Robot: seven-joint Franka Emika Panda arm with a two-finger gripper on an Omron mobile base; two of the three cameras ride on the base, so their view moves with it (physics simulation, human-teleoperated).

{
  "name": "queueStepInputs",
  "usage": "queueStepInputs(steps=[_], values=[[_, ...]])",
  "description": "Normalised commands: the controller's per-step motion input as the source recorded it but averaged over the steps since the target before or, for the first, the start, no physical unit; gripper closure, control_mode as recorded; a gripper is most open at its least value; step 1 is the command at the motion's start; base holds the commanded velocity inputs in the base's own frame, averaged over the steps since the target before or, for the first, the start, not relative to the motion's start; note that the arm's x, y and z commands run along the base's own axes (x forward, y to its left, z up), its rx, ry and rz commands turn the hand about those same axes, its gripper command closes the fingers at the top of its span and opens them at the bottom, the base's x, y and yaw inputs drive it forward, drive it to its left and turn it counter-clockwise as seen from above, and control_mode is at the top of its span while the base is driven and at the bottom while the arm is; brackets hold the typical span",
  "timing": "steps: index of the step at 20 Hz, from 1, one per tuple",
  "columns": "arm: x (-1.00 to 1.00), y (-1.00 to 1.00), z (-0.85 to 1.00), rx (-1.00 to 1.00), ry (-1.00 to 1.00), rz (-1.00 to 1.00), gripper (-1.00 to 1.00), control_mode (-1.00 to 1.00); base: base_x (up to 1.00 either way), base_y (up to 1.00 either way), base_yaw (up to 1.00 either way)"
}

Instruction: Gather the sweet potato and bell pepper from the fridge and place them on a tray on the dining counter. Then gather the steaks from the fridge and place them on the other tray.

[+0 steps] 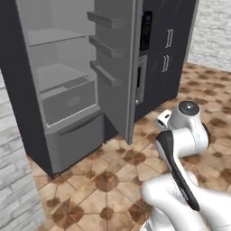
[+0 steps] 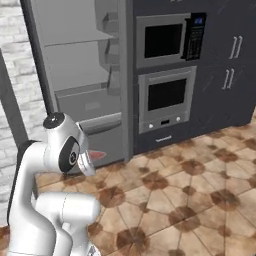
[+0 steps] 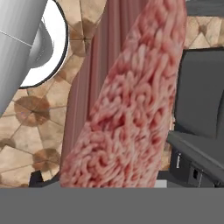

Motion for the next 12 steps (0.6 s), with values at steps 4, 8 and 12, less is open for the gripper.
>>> queueStepInputs(steps=[4, 8, 12], values=[[0.0, 0.0, 0.0, 0.0, 0.0, 0.0, 1.0, 1.0, -0.54, -0.4, -0.37], [0.0, 0.0, 0.0, 0.0, 0.0, 0.0, 1.0, 1.0, -0.4, -0.44, -0.37], [0.0, 0.0, 0.0, 0.0, 0.0, 0.0, 1.0, 1.0, -0.29, -0.37, -0.35]])
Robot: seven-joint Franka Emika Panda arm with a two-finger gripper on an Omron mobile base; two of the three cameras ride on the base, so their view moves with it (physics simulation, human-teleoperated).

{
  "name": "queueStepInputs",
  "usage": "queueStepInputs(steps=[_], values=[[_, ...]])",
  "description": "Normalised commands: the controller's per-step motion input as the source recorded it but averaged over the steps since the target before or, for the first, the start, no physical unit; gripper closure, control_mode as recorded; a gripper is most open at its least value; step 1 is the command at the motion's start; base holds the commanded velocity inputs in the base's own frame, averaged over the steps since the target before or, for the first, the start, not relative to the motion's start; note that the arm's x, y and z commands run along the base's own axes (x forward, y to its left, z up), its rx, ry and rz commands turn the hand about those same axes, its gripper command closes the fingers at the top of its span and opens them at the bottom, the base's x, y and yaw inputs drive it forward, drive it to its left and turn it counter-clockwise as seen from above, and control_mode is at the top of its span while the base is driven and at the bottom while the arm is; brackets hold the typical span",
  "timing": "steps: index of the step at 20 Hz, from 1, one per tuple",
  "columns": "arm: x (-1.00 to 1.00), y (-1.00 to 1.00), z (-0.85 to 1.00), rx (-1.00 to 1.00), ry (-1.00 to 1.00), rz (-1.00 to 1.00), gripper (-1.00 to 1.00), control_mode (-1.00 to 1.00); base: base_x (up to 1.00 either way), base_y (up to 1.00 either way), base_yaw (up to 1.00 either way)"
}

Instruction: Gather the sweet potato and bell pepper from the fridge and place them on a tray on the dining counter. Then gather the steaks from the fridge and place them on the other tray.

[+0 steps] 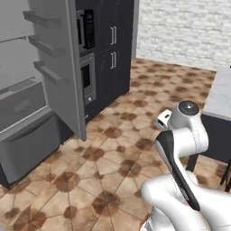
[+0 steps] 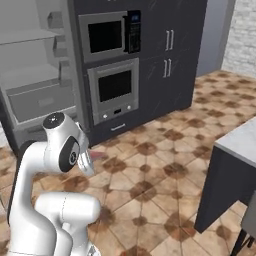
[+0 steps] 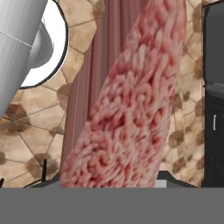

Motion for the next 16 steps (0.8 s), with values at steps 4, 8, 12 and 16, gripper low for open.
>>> queueStepInputs(steps=[4, 8, 12, 16], values=[[0.0, 0.0, 0.0, 0.0, 0.0, 0.0, 1.0, 1.0, -0.19, -0.28, -0.34], [0.0, 0.0, 0.0, 0.0, 0.0, 0.0, 1.0, 1.0, -0.05, -0.29, -0.3], [0.0, 0.0, 0.0, 0.0, 0.0, 0.0, 1.0, 1.0, 0.0, -0.34, -0.31], [0.0, 0.0, 0.0, 0.0, 0.0, 0.0, 1.0, 1.0, 0.0, -0.35, -0.3]])
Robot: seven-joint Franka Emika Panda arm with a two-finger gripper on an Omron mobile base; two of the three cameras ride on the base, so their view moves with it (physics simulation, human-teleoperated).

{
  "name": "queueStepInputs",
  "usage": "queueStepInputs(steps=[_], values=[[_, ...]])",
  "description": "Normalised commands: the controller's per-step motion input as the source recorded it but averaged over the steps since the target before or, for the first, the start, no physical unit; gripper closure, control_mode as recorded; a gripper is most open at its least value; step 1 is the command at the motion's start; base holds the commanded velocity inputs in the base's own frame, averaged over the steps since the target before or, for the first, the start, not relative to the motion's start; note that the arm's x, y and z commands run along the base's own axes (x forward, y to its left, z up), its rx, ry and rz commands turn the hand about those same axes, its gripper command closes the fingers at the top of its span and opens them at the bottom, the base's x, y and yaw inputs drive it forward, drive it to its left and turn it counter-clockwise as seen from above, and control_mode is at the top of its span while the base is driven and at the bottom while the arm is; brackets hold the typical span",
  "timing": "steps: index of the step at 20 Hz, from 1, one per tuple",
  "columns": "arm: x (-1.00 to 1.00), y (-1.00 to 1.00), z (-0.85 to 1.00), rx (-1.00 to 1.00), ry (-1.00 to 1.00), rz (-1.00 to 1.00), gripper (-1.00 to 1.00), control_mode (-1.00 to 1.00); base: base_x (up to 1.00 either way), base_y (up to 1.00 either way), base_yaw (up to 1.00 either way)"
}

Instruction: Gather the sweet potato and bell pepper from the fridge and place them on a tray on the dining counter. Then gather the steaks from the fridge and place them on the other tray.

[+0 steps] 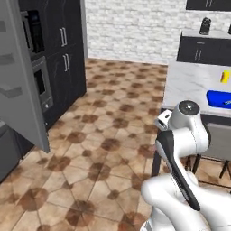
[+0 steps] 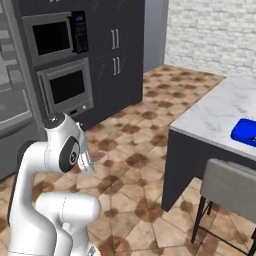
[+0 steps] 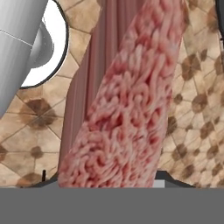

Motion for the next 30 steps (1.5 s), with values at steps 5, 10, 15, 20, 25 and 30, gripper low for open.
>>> queueStepInputs(steps=[5, 10, 15, 20, 25, 30], values=[[0.0, 0.0, 0.0, 0.0, 0.0, 0.0, 1.0, 1.0, 0.0, -0.41, -0.29], [0.0, 0.0, 0.0, 0.0, 0.0, 0.0, 1.0, 1.0, 0.03, -0.23, -0.28], [0.0, 0.0, 0.0, 0.0, 0.0, 0.0, 1.0, 1.0, 0.22, -0.01, -0.28], [0.0, 0.0, 0.0, 0.0, 0.0, 0.0, 1.0, 1.0, 0.4, 0.0, -0.31], [0.0, 0.0, 0.0, 0.0, 0.0, 0.0, 1.0, 1.0, 0.56, 0.03, -0.32], [0.0, 0.0, 0.0, 0.0, 0.0, 0.0, 1.0, 1.0, 0.48, 0.19, -0.3]])
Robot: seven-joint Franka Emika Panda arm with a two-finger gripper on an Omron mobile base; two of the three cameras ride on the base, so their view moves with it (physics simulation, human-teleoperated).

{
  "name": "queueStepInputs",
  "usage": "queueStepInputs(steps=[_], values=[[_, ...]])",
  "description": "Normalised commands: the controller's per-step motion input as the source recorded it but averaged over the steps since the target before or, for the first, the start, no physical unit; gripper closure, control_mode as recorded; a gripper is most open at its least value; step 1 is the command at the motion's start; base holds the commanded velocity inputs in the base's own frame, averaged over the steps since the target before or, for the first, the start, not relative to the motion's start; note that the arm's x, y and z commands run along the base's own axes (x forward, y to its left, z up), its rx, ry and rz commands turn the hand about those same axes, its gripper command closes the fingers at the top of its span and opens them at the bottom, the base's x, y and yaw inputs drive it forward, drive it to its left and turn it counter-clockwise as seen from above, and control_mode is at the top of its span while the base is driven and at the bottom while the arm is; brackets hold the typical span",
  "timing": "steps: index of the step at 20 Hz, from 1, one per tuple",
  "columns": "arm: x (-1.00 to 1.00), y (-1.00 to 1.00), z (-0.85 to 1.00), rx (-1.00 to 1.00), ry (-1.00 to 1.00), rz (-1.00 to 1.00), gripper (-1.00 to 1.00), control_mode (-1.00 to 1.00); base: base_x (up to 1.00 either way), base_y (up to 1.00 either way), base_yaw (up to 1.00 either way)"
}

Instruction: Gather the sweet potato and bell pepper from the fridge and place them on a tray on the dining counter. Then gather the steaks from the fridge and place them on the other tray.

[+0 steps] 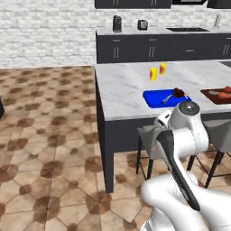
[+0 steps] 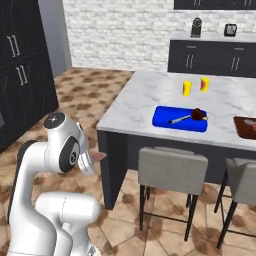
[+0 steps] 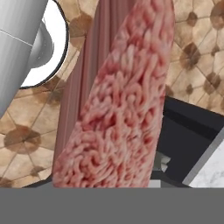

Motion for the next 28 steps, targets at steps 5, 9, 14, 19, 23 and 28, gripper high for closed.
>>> queueStepInputs(steps=[5, 9, 14, 19, 23, 28], values=[[0.0, 0.0, 0.0, 0.0, 0.0, 0.0, 1.0, 1.0, 0.37, 0.33, -0.27], [0.0, 0.0, 0.0, 0.0, 0.0, 0.0, 1.0, 1.0, 0.32, 0.49, -0.25], [0.0, 0.0, 0.0, 0.0, 0.0, 0.0, 1.0, 1.0, 0.33, 0.48, -0.25], [0.0, 0.0, 0.0, 0.0, 0.0, 0.0, 1.0, 1.0, 0.41, 0.37, -0.23], [0.0, 0.0, 0.0, 0.0, 0.0, 0.0, 1.0, 1.0, 0.31, 0.43, -0.22], [0.0, 0.0, 0.0, 0.0, 0.0, 0.0, 1.0, 1.0, 0.34, 0.49, -0.2]])
